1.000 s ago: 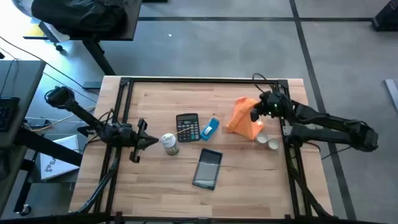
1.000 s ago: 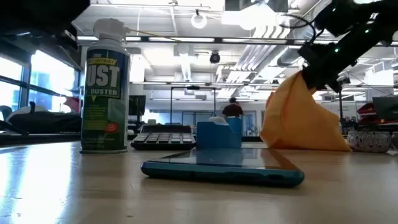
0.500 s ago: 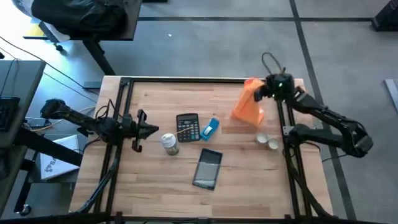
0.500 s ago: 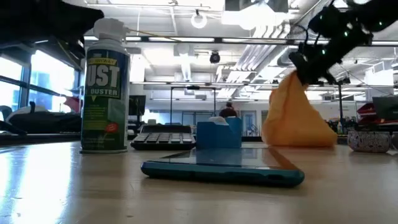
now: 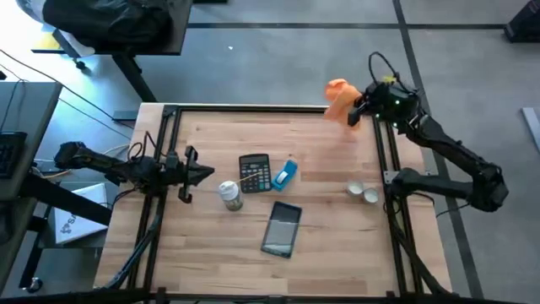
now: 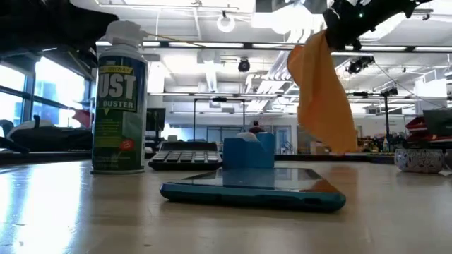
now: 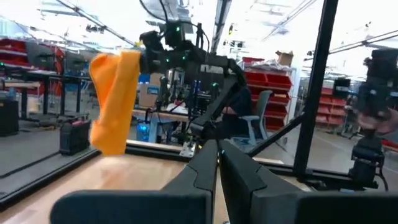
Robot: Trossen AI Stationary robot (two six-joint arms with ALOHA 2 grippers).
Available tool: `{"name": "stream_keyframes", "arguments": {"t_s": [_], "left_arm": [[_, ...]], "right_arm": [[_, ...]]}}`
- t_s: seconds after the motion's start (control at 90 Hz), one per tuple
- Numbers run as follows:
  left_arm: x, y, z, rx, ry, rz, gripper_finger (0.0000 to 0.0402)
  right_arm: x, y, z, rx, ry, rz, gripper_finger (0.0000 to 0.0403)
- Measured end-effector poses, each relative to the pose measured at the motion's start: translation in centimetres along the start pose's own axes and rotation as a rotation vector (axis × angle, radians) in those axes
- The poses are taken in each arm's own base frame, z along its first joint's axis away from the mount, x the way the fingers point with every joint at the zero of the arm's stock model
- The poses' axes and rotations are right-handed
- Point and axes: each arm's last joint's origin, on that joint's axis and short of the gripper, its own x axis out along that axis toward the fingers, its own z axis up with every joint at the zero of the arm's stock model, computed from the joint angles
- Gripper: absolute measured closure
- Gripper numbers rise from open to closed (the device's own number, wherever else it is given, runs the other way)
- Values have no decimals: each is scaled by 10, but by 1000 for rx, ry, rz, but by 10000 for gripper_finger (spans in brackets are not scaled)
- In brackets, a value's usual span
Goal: Apply microfiber cloth
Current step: Wipe the tablet with the orange microfiber cloth
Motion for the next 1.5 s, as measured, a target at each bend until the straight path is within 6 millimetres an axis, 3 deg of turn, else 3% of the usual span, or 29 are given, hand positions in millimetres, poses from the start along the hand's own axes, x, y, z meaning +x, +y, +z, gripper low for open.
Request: {"name": "stream_keyframes", "arguments": {"t_s": [0.333, 0.5, 0.622, 0.789, 1.0, 1.256, 1.356, 1.5], "left_arm": [[-1, -1, -3, 72, 39, -52, 402], [-1, -1, -5, 76, 53, -61, 402], [-1, -2, -5, 93, 53, -65, 402], [-1, -1, -4, 119, 48, -56, 402], [-1, -1, -4, 116, 45, -57, 402], [-1, -1, -4, 118, 46, -54, 402], [-1, -2, -4, 115, 47, -59, 402], [-1, -2, -4, 107, 49, -77, 402]], "right_arm": [[-15, 95, 6, -63, -96, 570, 403], [-34, 131, 4, -121, -145, 658, 403], [-36, 159, -2, -157, -152, 685, 403], [-17, 203, -20, -193, -157, 721, 403], [18, 241, -36, -166, -108, 727, 402], [56, 313, -15, -261, -241, 784, 402], [73, 335, -14, -362, -152, 780, 402], [88, 352, -12, -461, -38, 739, 398]]}}
